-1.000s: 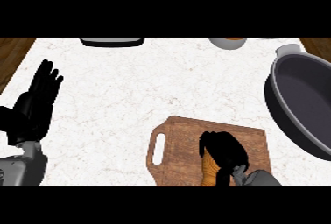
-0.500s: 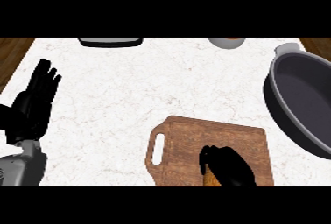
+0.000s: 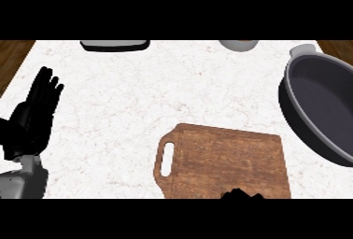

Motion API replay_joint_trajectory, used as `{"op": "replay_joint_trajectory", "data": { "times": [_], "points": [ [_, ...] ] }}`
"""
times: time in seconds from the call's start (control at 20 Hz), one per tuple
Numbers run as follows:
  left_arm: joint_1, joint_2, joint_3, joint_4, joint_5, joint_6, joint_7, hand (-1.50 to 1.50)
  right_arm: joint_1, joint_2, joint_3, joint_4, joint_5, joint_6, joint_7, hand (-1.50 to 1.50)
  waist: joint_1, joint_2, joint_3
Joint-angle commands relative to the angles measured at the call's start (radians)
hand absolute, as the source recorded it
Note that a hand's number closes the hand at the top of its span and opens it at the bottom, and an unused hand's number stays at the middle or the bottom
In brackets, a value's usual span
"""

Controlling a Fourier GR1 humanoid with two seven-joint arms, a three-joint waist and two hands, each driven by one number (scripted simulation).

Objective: Pick the croissant from the cutting board and place it in the pot

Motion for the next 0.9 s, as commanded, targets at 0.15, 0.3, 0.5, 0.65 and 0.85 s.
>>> {"op": "replay_joint_trajectory", "data": {
  "times": [0.15,0.3,0.5,0.65,0.85],
  "points": [
    [-0.023,0.023,0.039,0.046,0.019,-0.019,-0.009,0.0,0.071,0.056,-0.161,-0.295,-0.049,-0.186,0.029,1.5,-0.013,0.003,0.0],
    [0.02,-0.002,0.021,0.005,0.006,-0.008,-0.034,0.0,0.059,0.039,-0.269,-0.382,-0.035,-0.208,0.053,1.5,0.005,0.002,0.0],
    [0.004,0.009,0.017,-0.012,0.007,-0.014,0.003,0.0,0.097,0.051,-0.375,-0.44,-0.148,-0.232,0.06,1.5,0.004,0.001,0.0],
    [-0.042,0.019,0.021,-0.023,-0.003,0.005,0.055,0.0,0.077,0.016,-0.536,-0.402,-0.223,-0.227,0.025,1.5,0.006,0.004,0.001],
    [0.009,-0.003,0.016,0.012,0.001,-0.021,-0.026,0.0,0.017,0.028,-0.645,-0.368,-0.334,-0.163,0.039,1.5,0.01,0.006,0.0]
  ]
}}
